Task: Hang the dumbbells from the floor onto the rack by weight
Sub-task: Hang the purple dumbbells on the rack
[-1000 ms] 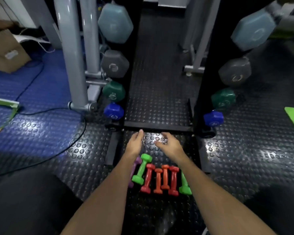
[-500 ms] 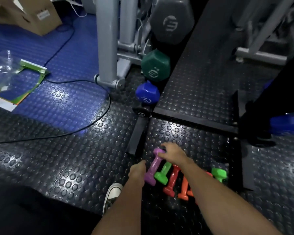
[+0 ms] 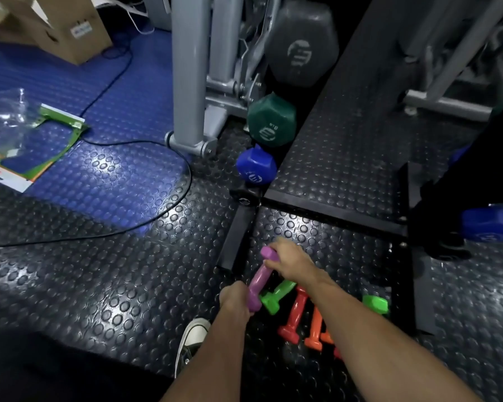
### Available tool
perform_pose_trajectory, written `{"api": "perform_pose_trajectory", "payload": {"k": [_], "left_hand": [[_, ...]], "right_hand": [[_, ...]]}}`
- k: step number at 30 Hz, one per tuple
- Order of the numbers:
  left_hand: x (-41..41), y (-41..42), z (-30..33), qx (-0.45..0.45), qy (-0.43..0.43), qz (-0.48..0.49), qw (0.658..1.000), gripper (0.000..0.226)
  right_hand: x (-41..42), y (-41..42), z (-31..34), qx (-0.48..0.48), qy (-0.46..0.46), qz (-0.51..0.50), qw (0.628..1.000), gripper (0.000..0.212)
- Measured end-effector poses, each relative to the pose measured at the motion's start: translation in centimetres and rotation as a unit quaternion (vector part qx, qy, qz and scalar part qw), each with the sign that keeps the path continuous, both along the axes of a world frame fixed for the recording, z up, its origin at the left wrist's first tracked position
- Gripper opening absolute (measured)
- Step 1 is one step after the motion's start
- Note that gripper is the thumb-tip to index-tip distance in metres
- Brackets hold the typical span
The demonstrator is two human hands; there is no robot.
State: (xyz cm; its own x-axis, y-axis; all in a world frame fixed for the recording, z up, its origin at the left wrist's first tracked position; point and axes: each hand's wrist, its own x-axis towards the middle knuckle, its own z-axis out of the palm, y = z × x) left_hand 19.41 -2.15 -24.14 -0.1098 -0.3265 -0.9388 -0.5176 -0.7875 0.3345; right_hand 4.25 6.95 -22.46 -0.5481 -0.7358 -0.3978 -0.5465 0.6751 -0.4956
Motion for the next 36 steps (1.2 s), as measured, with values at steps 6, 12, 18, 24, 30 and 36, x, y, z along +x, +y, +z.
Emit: {"api": "perform_pose_trajectory", "payload": {"k": [6, 12, 18, 24, 30, 36], "left_hand": [[-0.2, 0.3, 9.4, 0.016, 0.141, 0.012, 0.99, 0.017], [-2.7, -0.5, 20.6, 0.005, 0.337, -0.108, 0.935, 0.04], [-3.2, -0.3, 30.3, -0.073, 0.459, -0.157, 0.871, 0.057], [-1.6, 1.0, 39.2, -0.161, 0.556, -0.098, 0.81, 0.023], [-0.7, 1.3, 47.1, -0.214, 0.584, -0.01, 0.783, 0.032], [-1.5, 0.1, 55.8, -0.327, 0.597, 0.016, 0.732, 0.039]], "right_hand": [[-2.9, 1.2, 9.3, -0.062, 0.042, -0.033, 0.997, 0.021], [-6.1, 3.0, 22.7, -0.145, 0.073, -0.095, 0.982, 0.024], [-7.1, 4.0, 35.8, -0.223, 0.113, -0.072, 0.966, 0.035], [-7.9, 3.8, 47.1, -0.404, 0.065, -0.192, 0.892, 0.093], [-8.2, 1.9, 56.1, -0.496, 0.091, -0.215, 0.836, 0.089], [-9.8, 0.1, 58.5, -0.491, 0.023, -0.214, 0.844, 0.113]]}}
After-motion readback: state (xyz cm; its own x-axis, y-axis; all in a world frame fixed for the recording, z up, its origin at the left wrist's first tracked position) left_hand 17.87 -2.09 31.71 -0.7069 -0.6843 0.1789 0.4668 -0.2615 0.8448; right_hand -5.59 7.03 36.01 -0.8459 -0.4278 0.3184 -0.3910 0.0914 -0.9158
